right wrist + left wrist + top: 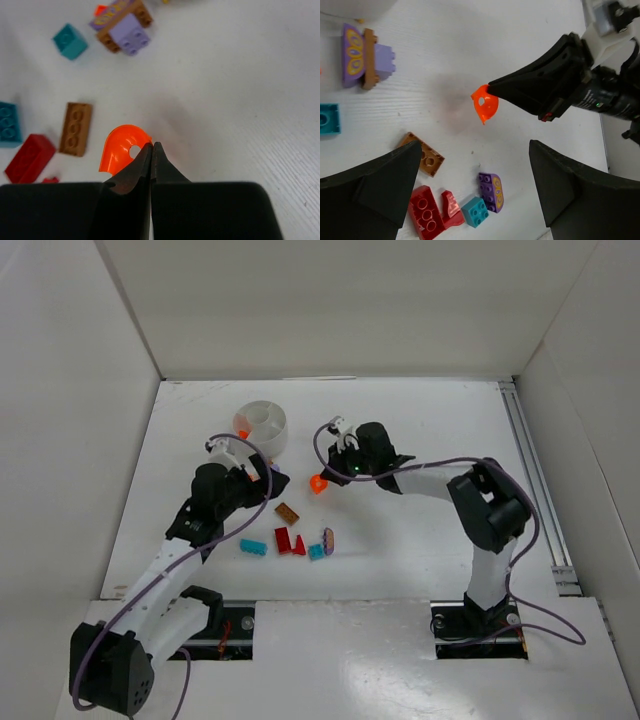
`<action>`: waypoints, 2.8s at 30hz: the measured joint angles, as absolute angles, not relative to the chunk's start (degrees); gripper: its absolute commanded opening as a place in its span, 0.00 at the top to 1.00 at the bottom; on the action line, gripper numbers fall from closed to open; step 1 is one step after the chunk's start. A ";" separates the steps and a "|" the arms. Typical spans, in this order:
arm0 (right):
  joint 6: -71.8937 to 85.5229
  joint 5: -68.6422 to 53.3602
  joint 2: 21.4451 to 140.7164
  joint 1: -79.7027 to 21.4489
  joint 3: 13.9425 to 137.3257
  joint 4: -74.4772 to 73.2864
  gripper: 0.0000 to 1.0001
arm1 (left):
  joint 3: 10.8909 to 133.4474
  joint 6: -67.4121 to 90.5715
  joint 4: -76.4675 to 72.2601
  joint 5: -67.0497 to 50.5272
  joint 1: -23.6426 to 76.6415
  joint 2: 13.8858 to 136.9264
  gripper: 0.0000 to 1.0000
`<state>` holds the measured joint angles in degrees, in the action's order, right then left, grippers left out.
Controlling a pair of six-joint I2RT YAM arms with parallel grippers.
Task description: Sort the legos into containers by color
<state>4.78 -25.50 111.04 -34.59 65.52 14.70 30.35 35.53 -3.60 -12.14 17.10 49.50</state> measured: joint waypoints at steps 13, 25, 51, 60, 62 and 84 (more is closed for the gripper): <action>1.21 -36.07 92.49 -34.83 55.33 18.94 1.00 | 31.81 26.83 -10.55 -14.85 32.29 58.63 0.46; 0.19 -36.18 91.07 -38.00 54.46 18.41 1.00 | 34.76 26.57 -13.32 -11.77 32.95 61.47 0.74; -1.93 -36.21 83.40 -32.23 54.85 16.62 0.16 | 44.34 27.92 -3.40 8.78 34.65 61.49 1.00; -5.89 -33.98 74.72 -22.37 53.58 11.09 0.00 | 57.45 29.36 4.47 25.04 21.71 73.38 1.00; -7.46 -32.62 72.66 -19.68 52.14 8.32 0.00 | 59.90 28.64 4.60 25.34 18.11 76.27 1.00; -19.33 -15.59 71.68 -7.81 50.17 -13.34 0.00 | 82.24 24.03 9.96 29.30 11.42 106.02 0.96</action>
